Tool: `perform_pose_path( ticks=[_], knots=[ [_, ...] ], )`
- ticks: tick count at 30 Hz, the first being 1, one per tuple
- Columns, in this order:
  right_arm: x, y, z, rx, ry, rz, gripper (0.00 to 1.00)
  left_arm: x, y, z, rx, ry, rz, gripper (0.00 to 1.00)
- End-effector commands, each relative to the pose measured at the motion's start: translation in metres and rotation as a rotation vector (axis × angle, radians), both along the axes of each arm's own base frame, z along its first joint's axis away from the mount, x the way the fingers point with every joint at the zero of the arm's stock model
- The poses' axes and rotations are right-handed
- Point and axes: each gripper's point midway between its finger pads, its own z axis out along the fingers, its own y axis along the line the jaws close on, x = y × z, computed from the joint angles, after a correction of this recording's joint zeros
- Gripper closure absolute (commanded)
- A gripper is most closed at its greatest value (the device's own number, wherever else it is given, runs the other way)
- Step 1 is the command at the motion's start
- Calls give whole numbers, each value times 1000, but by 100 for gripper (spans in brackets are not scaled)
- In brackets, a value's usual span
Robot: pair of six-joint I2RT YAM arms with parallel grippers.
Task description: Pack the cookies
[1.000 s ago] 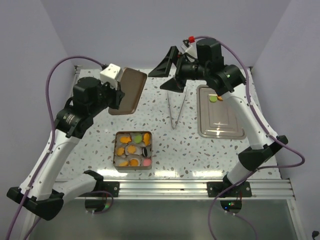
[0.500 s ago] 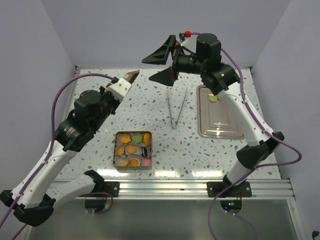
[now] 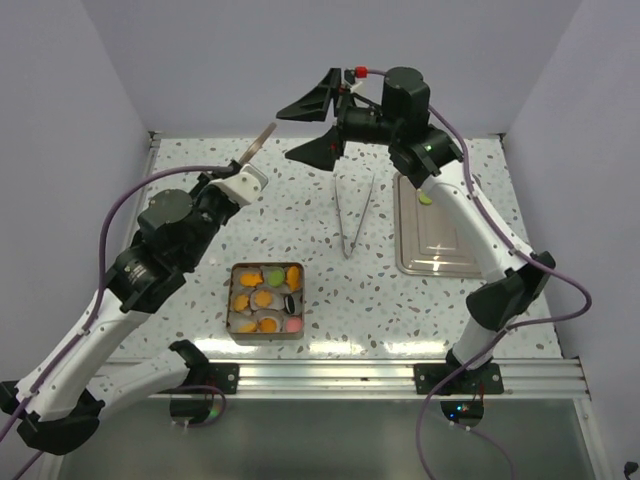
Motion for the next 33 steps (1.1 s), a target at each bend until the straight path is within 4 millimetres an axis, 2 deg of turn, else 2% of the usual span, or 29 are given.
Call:
perform_pose_path(
  ticks=[1, 3, 4, 5, 8, 9, 10, 14, 17, 19, 20, 21, 22, 23, 24, 25, 28, 29, 32, 33],
  knots=[
    [-3, 7, -1, 28, 31, 77, 2, -2, 0, 37, -14, -133, -14, 100],
    [4, 13, -7, 32, 53, 90, 2, -3, -2, 40, 7, -145, -27, 100],
    [6, 14, -3, 40, 47, 93, 1, -3, -3, 41, 18, -149, -33, 100],
    [13, 19, -9, 36, 66, 97, 2, -3, -4, 43, 30, -154, -34, 100],
    [17, 23, 1, 55, 54, 106, 2, -3, -7, 43, 60, -158, -44, 100],
    [23, 28, -4, 53, 68, 110, 2, -3, -8, 43, 67, -158, -47, 100],
    [22, 29, 1, 63, 59, 118, 1, -3, -9, 43, 73, -160, -49, 100],
    [21, 40, -3, 65, 83, 151, 2, -5, -17, 46, 120, -172, -68, 100],
    [15, 46, -7, 59, 91, 183, 13, -4, -23, 47, 161, -182, -59, 100],
    [9, 47, -10, 51, 92, 199, 31, -1, -27, 45, 186, -185, -56, 100],
    [7, 45, -10, 49, 91, 201, 37, 0, -29, 44, 192, -183, -52, 100],
    [6, 45, -17, 37, 107, 202, 42, 2, -32, 41, 203, -175, -49, 100],
    [0, 41, -12, 40, 86, 203, 53, 3, -35, 39, 209, -170, -48, 100],
    [-3, 39, -12, 37, 85, 204, 58, 2, -37, 38, 212, -167, -44, 100],
    [-3, 39, -23, 22, 105, 202, 62, 3, -39, 36, 217, -162, -45, 100],
    [-9, 34, -17, 26, 89, 201, 70, 3, -42, 34, 215, -158, -48, 100],
    [-15, 31, -26, 9, 100, 202, 82, 1, -45, 33, 192, -154, -43, 100],
    [-18, 28, -24, 9, 95, 202, 89, 1, -46, 33, 187, -151, -41, 100],
    [-15, 28, -27, 2, 99, 191, 97, 1, -49, 26, 183, -126, -34, 100],
    [-13, 28, -22, 9, 85, 187, 99, 0, -49, 21, 198, -108, -35, 100]
  ],
)
